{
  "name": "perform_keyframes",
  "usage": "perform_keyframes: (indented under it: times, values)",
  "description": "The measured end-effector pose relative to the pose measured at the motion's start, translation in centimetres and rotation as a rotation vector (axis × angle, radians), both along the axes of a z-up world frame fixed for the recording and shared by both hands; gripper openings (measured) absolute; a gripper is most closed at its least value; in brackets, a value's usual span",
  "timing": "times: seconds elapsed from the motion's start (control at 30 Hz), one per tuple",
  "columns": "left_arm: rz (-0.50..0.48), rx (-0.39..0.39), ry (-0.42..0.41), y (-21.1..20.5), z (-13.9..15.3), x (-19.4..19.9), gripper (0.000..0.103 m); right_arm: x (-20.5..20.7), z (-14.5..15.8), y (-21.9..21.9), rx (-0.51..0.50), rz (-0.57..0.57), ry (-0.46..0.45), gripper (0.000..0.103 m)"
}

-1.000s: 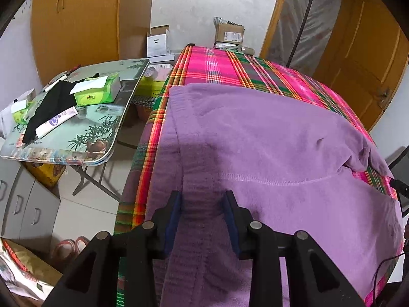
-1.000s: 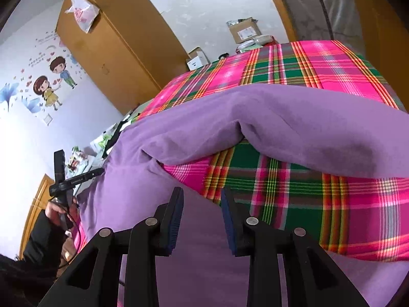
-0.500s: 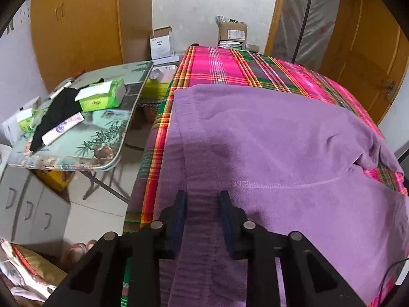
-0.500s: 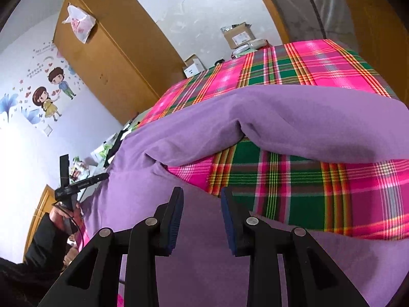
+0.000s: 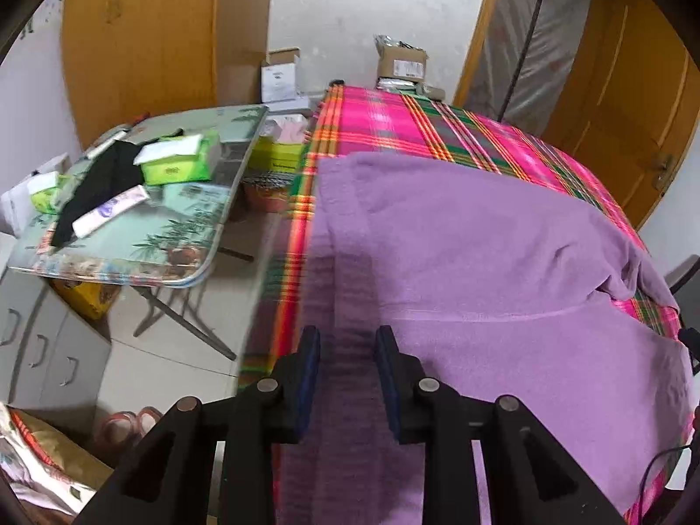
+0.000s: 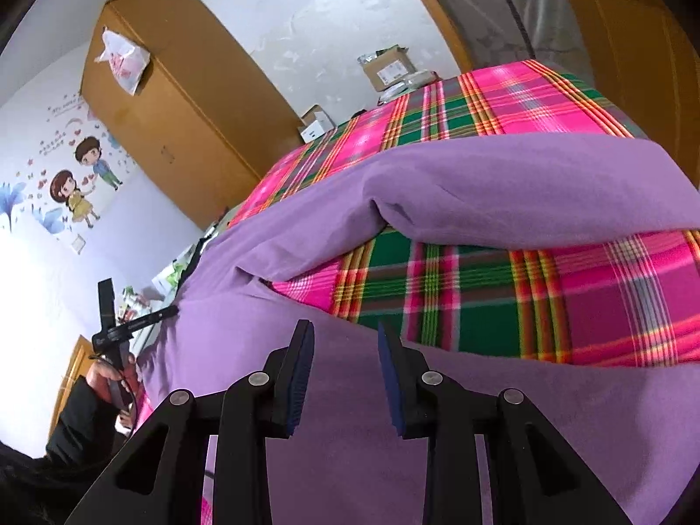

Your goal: Fold clothes

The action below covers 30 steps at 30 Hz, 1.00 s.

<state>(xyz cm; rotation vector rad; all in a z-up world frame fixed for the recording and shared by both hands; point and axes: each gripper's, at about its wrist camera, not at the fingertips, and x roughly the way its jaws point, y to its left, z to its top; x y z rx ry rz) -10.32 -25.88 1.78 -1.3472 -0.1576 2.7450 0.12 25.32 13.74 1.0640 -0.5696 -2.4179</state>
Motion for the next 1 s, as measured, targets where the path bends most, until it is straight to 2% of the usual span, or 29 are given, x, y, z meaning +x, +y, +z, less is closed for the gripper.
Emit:
perform_keyframes:
  times: [0.2,0.3,0.4,0.5,0.7,0.83,1.0]
  values:
    - [0.071,0.029,0.049,-0.5,1.9,2.3,0.027,0.2,-0.6,0.9,0.001,-0.035,0.002,0.031]
    - [0.027,0.045,0.080,2.1,2.5,3.7,0.027,-0.5,-0.4,0.9,0.004,-0.045,0.007,0.031]
    - [-0.005,0.031,0.063,4.3,1.2,4.6,0.027,-1.4,-0.2,0.4,0.023,-0.030,0.002,0.031]
    - [0.009,0.020,0.005,4.7,-0.8,4.9,0.027,-2.1,-0.1,0.3,0.038,-0.025,-0.005,0.031]
    - [0.048,0.085,0.030,4.9,0.0,6.4,0.027,-3.0,0.0,1.6,0.036,-0.050,-0.022,0.031]
    - [-0.030,0.132,0.080,8.4,2.1,6.7,0.027,-3.3,0.1,2.0,0.020,-0.063,-0.024,0.031]
    - [-0.190,0.165,0.108,14.7,3.5,5.6,0.027,-3.0,0.5,2.3,0.032,-0.068,-0.018,0.031]
